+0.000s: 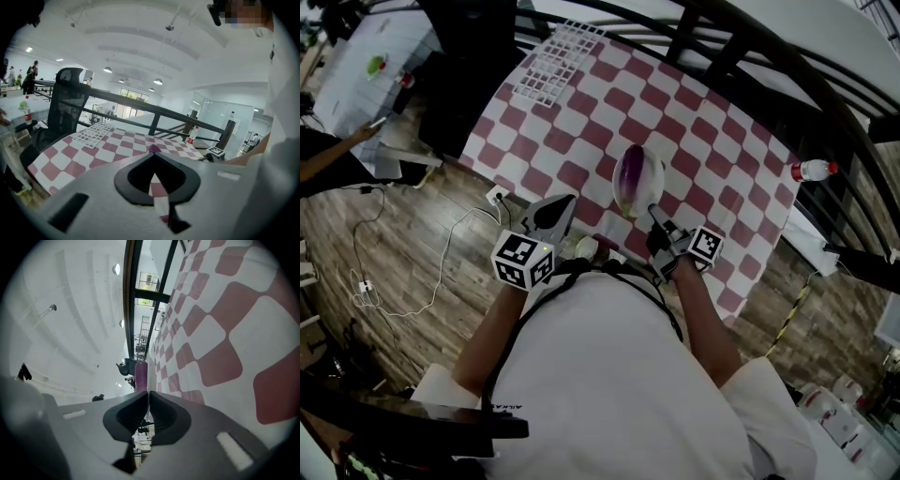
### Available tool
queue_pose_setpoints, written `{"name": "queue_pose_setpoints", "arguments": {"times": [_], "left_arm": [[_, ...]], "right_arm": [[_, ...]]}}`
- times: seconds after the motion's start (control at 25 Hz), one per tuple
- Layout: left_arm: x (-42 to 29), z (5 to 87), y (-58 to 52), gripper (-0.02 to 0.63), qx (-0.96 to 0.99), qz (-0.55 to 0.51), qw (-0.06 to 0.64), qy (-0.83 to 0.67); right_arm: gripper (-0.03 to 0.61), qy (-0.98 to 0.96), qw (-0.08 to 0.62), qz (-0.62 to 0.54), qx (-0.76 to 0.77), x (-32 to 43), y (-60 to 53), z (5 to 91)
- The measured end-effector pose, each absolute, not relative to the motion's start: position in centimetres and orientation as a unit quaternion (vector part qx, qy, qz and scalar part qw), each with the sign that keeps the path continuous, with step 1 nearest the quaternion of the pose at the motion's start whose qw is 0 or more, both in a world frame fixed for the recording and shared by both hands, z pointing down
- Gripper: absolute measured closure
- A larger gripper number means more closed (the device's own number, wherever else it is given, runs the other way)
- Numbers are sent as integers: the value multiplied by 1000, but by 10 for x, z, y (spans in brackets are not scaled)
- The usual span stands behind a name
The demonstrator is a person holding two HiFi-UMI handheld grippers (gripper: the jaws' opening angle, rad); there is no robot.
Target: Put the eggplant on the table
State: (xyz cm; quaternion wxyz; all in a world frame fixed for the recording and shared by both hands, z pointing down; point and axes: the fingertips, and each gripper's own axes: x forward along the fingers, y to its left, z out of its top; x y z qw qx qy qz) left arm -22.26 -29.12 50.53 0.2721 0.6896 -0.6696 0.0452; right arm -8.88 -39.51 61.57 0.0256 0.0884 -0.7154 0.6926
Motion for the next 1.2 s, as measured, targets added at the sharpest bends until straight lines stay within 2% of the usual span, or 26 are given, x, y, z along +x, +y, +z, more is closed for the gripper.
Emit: {"name": "queue_pose_setpoints", "arguments": {"times": [1.2], "left_arm": [[-250,516,-263,607,643,52,296,-704]], "right_arm": [[555,-710,105,690,94,-123,-403,693]]}}
